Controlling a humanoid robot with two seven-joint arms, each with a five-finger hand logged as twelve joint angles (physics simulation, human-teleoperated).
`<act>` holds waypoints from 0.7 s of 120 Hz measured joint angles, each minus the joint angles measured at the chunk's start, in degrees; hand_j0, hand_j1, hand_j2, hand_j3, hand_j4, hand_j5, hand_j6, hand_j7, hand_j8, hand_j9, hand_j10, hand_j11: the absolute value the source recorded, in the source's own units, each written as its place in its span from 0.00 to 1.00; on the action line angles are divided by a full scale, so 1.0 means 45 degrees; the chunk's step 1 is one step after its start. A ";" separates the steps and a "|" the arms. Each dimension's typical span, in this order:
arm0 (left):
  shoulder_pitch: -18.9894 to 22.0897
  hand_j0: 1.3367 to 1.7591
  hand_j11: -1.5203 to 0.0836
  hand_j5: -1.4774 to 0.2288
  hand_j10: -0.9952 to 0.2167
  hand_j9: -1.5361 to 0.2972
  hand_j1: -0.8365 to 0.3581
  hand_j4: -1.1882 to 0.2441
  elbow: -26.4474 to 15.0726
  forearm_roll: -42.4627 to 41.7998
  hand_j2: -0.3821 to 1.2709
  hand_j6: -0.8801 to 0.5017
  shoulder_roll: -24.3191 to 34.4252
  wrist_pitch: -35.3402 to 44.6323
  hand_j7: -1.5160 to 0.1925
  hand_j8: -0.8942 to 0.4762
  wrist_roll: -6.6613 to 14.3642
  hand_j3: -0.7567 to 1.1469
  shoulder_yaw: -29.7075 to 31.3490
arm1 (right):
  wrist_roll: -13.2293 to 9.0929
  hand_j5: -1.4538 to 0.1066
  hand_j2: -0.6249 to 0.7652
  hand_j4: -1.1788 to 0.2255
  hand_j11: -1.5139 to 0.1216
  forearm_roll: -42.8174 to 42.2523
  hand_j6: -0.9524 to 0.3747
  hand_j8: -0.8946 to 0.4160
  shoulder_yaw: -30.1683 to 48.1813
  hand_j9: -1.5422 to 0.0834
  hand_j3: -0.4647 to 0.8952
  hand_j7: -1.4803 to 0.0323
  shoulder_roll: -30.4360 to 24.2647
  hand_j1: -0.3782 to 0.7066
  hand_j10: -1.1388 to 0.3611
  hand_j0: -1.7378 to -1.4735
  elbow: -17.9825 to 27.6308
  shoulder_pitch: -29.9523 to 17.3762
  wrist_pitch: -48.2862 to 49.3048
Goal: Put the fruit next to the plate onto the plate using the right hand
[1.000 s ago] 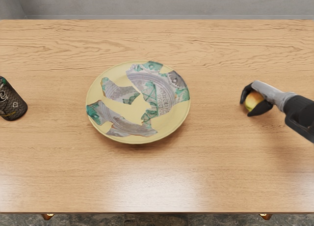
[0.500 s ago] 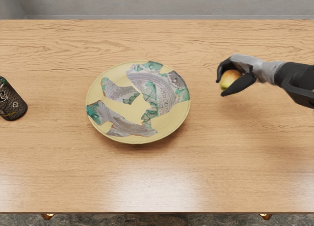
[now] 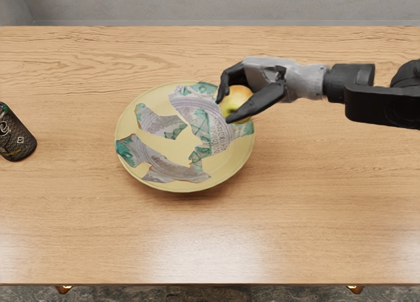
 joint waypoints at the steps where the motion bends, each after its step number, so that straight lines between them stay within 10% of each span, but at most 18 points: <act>1: 0.0000 0.76 0.75 0.68 0.62 0.66 0.75 0.66 0.0000 0.0001 0.26 0.46 0.0000 0.0000 0.70 0.47 0.0000 0.40 0.0000 | 0.0003 0.18 0.47 0.23 0.21 -0.0062 0.31 0.51 0.0005 0.23 0.34 0.23 0.0091 0.57 0.63 0.37 -0.0039 0.0001 0.0005; 84: 0.0000 0.76 0.75 0.68 0.62 0.66 0.75 0.66 0.0000 -0.0001 0.26 0.46 0.0000 0.0001 0.70 0.47 0.0000 0.40 0.0000 | 0.0242 0.29 0.42 0.29 0.30 -0.6430 0.27 0.44 -0.0436 0.33 0.34 0.32 0.4580 0.53 0.58 0.36 -0.1906 -0.0243 -0.1362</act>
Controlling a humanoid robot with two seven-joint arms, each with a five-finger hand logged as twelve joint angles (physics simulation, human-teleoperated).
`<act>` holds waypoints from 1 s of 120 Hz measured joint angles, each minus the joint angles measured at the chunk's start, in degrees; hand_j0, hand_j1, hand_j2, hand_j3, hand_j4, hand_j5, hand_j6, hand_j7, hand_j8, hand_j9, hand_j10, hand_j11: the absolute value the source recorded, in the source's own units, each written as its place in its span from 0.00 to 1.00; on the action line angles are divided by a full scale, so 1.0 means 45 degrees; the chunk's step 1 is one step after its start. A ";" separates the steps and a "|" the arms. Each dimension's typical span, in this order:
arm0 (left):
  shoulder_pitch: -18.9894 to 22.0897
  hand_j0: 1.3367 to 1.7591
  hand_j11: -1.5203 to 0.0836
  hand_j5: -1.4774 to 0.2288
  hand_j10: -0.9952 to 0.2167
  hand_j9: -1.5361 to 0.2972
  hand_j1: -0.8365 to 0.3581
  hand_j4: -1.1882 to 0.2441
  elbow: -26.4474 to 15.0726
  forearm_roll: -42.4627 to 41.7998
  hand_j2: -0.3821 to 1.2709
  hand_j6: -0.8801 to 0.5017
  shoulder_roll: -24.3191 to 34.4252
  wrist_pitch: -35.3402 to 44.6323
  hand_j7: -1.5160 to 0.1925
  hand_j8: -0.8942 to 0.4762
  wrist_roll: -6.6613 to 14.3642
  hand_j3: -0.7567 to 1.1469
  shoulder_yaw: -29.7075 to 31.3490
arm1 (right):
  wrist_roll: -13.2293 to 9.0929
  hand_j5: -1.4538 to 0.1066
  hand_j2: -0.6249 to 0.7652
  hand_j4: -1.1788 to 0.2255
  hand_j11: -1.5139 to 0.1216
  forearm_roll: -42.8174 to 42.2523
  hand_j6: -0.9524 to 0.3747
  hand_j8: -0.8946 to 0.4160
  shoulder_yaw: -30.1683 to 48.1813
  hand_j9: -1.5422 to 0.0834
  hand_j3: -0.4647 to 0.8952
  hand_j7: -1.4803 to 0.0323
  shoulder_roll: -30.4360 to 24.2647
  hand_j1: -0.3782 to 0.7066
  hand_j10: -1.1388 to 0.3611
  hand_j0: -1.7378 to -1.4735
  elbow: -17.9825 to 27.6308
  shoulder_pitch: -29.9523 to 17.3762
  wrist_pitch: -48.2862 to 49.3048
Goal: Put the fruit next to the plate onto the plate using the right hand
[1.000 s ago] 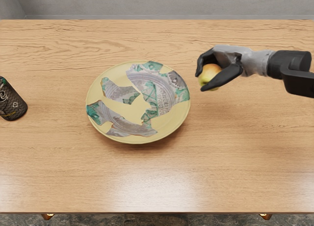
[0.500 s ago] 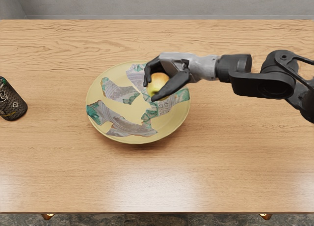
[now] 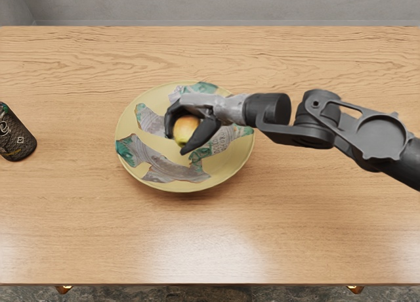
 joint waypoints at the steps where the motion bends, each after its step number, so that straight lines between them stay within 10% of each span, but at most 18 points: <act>1: 0.0000 0.76 0.75 0.68 0.62 0.66 0.75 0.66 0.0000 -0.0001 0.26 0.46 0.0000 0.0000 0.70 0.47 0.0000 0.40 0.0001 | 0.0000 0.30 0.42 0.30 0.31 0.0006 0.28 0.44 0.0000 0.34 0.34 0.33 0.0005 0.53 0.58 0.36 -0.0001 -0.0004 -0.0010; 45: 0.0000 0.76 0.75 0.68 0.62 0.66 0.75 0.66 0.0000 0.0000 0.26 0.46 0.0000 0.0001 0.70 0.47 -0.0001 0.40 -0.0004 | -0.0057 0.66 0.42 0.61 0.66 0.0526 0.49 0.49 0.0068 0.69 0.34 0.70 -0.0050 0.33 0.60 0.31 -0.0072 -0.0053 -0.0256; 120: 0.0000 0.76 0.75 0.68 0.62 0.66 0.75 0.66 0.0000 0.0001 0.26 0.46 0.0000 0.0001 0.70 0.47 -0.0002 0.40 -0.0007 | -0.0332 0.89 0.44 0.80 0.89 1.0694 0.68 0.65 0.0605 0.91 0.34 0.94 -0.5422 0.08 0.73 0.30 0.1602 -0.0544 0.3214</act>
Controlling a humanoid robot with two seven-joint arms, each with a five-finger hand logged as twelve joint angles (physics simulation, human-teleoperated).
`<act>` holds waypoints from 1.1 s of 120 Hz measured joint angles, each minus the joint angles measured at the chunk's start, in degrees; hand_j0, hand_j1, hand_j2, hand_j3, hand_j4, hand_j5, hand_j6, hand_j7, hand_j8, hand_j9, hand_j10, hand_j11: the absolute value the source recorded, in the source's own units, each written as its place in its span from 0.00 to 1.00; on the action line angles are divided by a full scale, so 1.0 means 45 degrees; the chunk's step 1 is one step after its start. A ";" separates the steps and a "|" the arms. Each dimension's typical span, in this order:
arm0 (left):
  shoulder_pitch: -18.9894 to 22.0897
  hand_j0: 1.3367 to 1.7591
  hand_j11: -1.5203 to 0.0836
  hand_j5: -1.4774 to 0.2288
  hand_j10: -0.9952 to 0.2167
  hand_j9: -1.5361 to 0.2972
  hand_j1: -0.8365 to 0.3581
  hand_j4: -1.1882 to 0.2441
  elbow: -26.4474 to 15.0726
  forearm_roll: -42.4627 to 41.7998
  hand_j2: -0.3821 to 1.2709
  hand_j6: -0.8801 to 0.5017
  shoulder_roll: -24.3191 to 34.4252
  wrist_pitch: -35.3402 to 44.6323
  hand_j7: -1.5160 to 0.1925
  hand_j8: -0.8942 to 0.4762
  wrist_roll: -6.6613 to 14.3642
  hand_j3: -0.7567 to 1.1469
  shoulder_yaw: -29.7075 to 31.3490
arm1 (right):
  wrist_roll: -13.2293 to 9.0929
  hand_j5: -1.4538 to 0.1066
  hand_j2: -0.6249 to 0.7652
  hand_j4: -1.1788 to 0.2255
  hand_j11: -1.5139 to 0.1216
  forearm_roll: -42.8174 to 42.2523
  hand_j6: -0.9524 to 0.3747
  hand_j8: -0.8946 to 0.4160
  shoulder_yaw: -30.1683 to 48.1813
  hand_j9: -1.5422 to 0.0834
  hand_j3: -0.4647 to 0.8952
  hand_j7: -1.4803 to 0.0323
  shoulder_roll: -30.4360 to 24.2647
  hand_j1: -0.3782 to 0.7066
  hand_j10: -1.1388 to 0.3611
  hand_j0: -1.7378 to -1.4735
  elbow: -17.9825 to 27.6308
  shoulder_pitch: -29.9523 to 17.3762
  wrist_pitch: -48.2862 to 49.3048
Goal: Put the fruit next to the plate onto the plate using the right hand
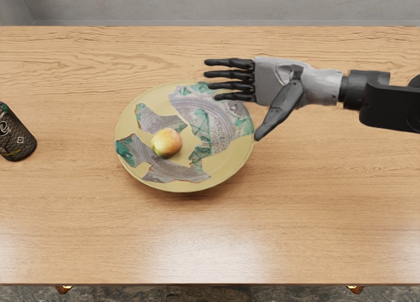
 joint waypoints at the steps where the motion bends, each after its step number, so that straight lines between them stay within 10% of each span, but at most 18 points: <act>1: 0.0000 0.76 0.75 0.68 0.62 0.66 0.75 0.66 0.0000 0.0001 0.26 0.46 0.0000 0.0000 0.70 0.47 0.0000 0.40 0.0000 | -0.0009 0.89 0.44 0.80 0.89 0.0079 0.68 0.65 -0.0003 0.91 0.34 0.94 -0.0060 0.08 0.73 0.30 0.0002 -0.0017 0.0004; 63: 0.0000 0.76 0.75 0.68 0.62 0.66 0.75 0.66 0.0000 0.0000 0.26 0.46 0.0000 0.0000 0.70 0.47 -0.0001 0.40 0.0001 | -0.0811 0.90 0.45 0.82 0.90 0.2526 0.69 0.66 -0.0046 0.92 0.34 0.95 -0.3788 0.06 0.74 0.30 -0.0144 -0.2135 0.0056; 132: 0.0000 0.76 0.75 0.68 0.62 0.66 0.75 0.66 0.0000 0.0012 0.26 0.46 0.0000 -0.0004 0.70 0.47 -0.0001 0.40 -0.0010 | -0.0818 0.90 0.45 0.82 0.90 0.2854 0.70 0.66 -0.0036 0.92 0.34 0.95 -0.4587 0.06 0.74 0.30 -0.0128 -0.2531 0.0058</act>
